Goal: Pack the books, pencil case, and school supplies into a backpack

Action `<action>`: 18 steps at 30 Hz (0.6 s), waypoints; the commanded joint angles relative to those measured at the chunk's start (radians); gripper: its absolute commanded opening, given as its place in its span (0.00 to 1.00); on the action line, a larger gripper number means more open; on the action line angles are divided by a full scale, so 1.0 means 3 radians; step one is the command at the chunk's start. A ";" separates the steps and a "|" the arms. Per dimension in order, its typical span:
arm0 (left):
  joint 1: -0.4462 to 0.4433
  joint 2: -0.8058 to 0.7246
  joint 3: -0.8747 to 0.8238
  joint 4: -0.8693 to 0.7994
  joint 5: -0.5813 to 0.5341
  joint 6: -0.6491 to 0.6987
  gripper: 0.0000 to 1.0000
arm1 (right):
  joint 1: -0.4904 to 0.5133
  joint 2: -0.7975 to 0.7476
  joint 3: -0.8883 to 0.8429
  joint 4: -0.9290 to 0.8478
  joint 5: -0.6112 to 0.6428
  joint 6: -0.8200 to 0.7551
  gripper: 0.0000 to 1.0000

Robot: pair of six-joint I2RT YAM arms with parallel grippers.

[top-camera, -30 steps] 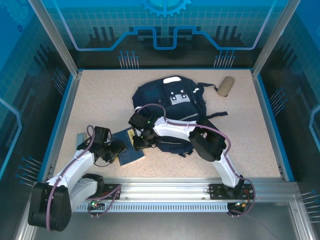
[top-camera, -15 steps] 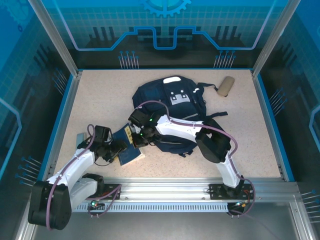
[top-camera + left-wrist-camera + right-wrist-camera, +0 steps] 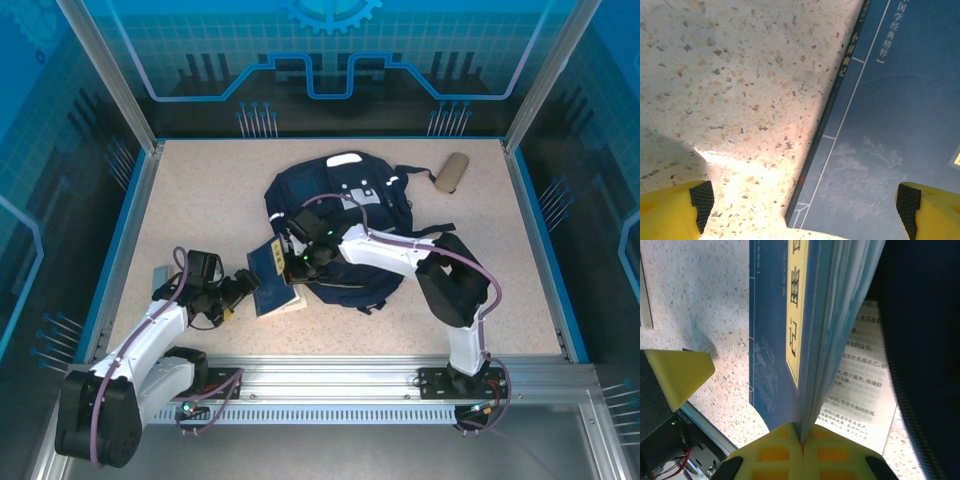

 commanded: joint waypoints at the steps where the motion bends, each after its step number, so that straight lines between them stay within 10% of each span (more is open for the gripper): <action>1: 0.0008 0.0007 -0.0064 0.0231 0.0230 -0.0062 0.96 | -0.0109 -0.0168 -0.0125 0.0255 -0.0270 0.0100 0.00; 18: 0.0075 0.0579 -0.0004 0.1266 0.1109 0.0013 0.99 | -0.0611 -0.0555 -0.0753 0.1088 -0.1351 0.0346 0.00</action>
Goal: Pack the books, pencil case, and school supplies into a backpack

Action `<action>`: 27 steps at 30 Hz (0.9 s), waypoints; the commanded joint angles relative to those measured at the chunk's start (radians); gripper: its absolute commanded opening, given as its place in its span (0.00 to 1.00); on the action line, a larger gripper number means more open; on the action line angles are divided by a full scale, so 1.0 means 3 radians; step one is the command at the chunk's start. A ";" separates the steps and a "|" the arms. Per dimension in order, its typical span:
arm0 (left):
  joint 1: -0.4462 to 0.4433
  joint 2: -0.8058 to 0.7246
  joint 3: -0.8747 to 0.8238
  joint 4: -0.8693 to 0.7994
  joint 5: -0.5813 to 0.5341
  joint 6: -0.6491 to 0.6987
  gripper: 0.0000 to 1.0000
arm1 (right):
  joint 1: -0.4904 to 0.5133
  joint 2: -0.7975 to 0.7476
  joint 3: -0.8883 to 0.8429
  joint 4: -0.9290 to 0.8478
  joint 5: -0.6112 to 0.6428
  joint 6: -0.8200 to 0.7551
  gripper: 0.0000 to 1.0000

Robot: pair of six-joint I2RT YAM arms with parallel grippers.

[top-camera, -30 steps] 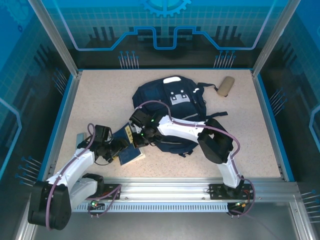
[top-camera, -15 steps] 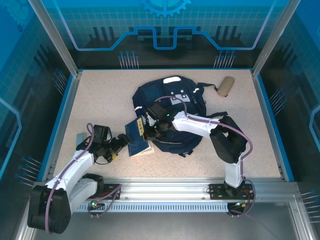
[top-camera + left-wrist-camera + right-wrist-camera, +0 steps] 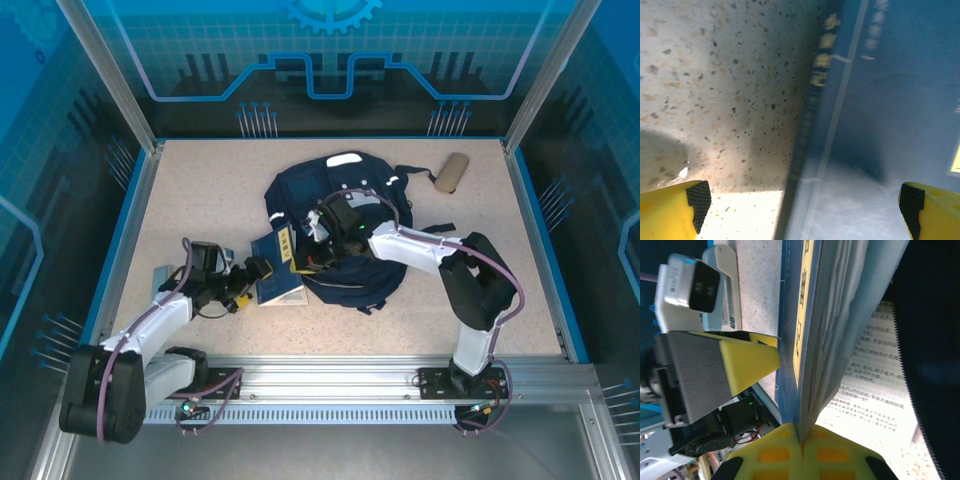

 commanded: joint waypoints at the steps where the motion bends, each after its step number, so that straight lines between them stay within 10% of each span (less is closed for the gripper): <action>1: 0.0024 0.0140 0.0012 0.0416 0.0344 0.0013 0.99 | -0.0134 -0.0146 -0.0133 0.0252 -0.0305 0.0107 0.00; 10: 0.0024 0.0391 0.0035 0.1113 0.0824 -0.0170 0.87 | -0.0213 -0.0163 -0.0235 0.0285 -0.0326 0.0138 0.00; 16: 0.0102 0.0225 0.0162 0.0677 0.0668 0.0033 0.46 | -0.0244 -0.0189 -0.0260 0.0168 -0.0202 0.0089 0.01; 20: 0.0167 0.0022 0.0278 0.0069 0.0348 0.0211 0.20 | -0.0250 -0.0296 -0.0331 0.0190 -0.0109 0.0012 0.26; 27: 0.0198 -0.0549 0.0829 -0.1255 -0.0515 0.0656 0.17 | -0.0288 -0.0718 -0.0410 -0.0078 0.0502 -0.0265 0.81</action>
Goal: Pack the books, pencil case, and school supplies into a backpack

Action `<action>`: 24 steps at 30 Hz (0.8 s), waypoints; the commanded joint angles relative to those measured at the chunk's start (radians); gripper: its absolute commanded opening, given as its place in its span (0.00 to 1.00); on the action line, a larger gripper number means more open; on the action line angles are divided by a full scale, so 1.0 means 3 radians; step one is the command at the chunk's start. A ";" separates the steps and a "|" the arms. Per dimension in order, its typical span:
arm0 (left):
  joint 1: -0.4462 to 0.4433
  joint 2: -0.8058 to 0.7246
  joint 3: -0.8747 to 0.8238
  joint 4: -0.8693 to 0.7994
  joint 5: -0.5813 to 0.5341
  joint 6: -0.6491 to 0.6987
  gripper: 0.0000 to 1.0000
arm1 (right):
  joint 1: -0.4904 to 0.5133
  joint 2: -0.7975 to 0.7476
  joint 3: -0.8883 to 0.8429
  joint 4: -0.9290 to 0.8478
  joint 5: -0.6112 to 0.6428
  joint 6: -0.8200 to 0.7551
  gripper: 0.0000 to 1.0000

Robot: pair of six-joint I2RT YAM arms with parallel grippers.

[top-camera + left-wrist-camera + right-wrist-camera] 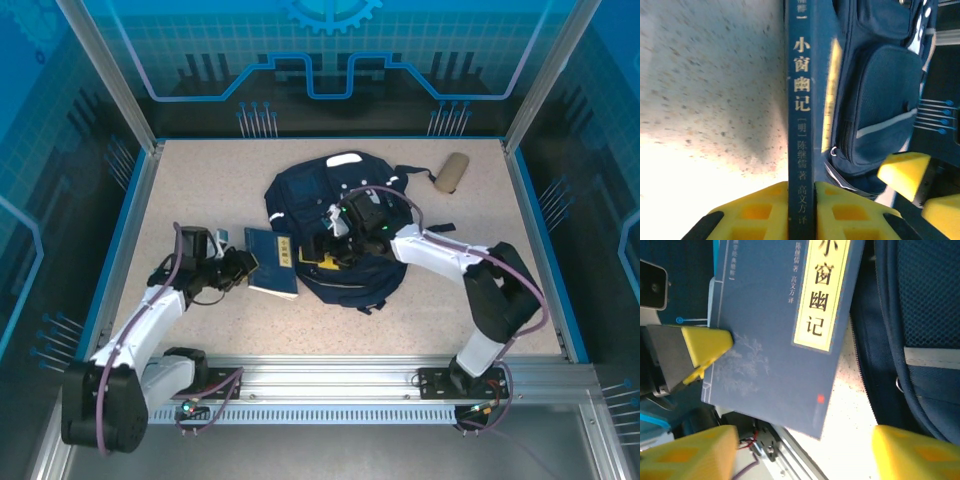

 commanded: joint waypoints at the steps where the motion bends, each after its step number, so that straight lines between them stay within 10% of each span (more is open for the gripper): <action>1: 0.0033 -0.0291 0.0359 -0.0812 -0.0519 0.0322 0.16 | -0.0071 -0.0256 -0.0052 -0.0142 0.0358 -0.0196 0.85; 7: 0.0014 -0.0611 0.0640 -0.0788 -0.0472 0.0163 0.17 | -0.0156 -0.0557 -0.0328 0.0263 0.0395 -0.0048 0.96; 13: -0.0150 -0.0611 0.0598 0.0232 -0.0166 -0.0417 0.18 | -0.0239 -0.0702 -0.0563 0.1013 -0.0038 0.0430 0.96; 24: -0.0781 -0.0180 0.0569 0.1796 -0.0678 -0.1269 0.18 | -0.0369 -0.0892 -0.1117 0.2400 0.0010 0.1709 0.97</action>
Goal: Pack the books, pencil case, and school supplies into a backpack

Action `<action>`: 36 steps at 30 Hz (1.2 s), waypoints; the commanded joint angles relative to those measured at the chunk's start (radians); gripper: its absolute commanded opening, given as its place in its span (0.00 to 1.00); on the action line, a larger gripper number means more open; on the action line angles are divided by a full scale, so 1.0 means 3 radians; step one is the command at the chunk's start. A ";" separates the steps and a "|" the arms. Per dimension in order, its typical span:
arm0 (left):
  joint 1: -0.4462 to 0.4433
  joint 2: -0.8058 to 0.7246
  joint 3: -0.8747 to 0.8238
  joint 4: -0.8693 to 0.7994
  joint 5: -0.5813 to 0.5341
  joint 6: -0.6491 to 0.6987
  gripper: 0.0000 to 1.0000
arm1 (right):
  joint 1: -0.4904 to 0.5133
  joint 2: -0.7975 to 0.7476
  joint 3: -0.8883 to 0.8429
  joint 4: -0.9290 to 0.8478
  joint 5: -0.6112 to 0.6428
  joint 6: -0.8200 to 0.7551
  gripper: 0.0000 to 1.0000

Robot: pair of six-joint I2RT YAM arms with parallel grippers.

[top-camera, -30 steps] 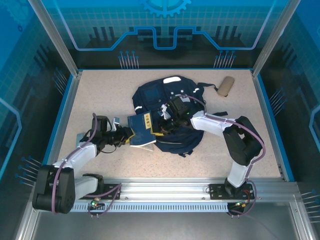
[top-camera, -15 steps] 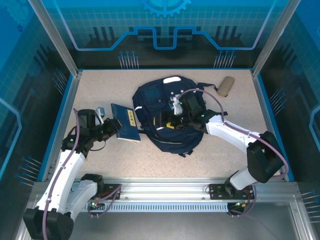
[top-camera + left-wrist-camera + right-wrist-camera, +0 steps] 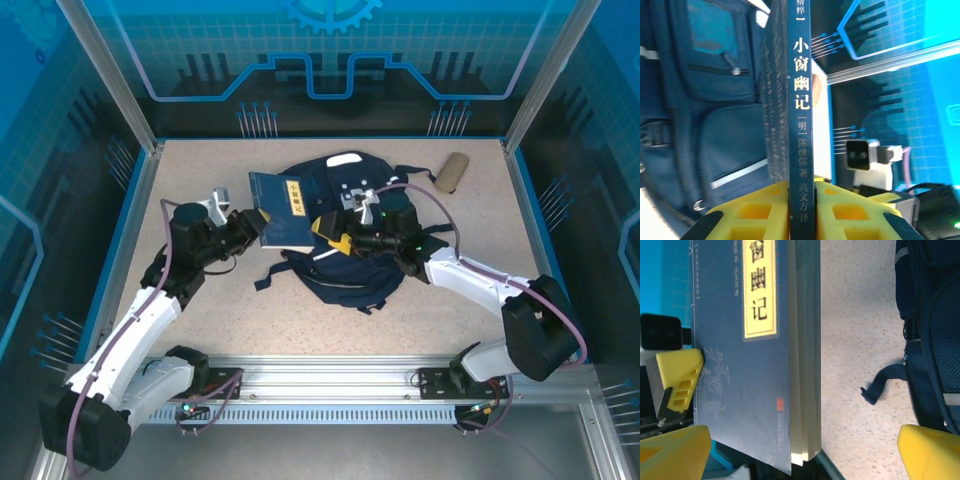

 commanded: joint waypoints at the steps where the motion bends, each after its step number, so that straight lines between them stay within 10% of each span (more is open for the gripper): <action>1: -0.0144 0.0031 0.0029 0.0818 -0.0372 -0.0446 0.19 | -0.0123 -0.0090 -0.0172 0.0646 0.0011 0.0645 0.97; 27: -0.0933 0.0734 0.0397 0.1888 -0.1566 -0.0573 0.16 | 0.0080 0.0436 0.0152 0.2235 0.0580 0.2277 0.97; 36: -0.0952 0.0706 0.0295 0.1926 -0.1660 -0.0600 0.16 | 0.0091 0.0428 0.0049 0.2297 0.0775 0.2326 0.69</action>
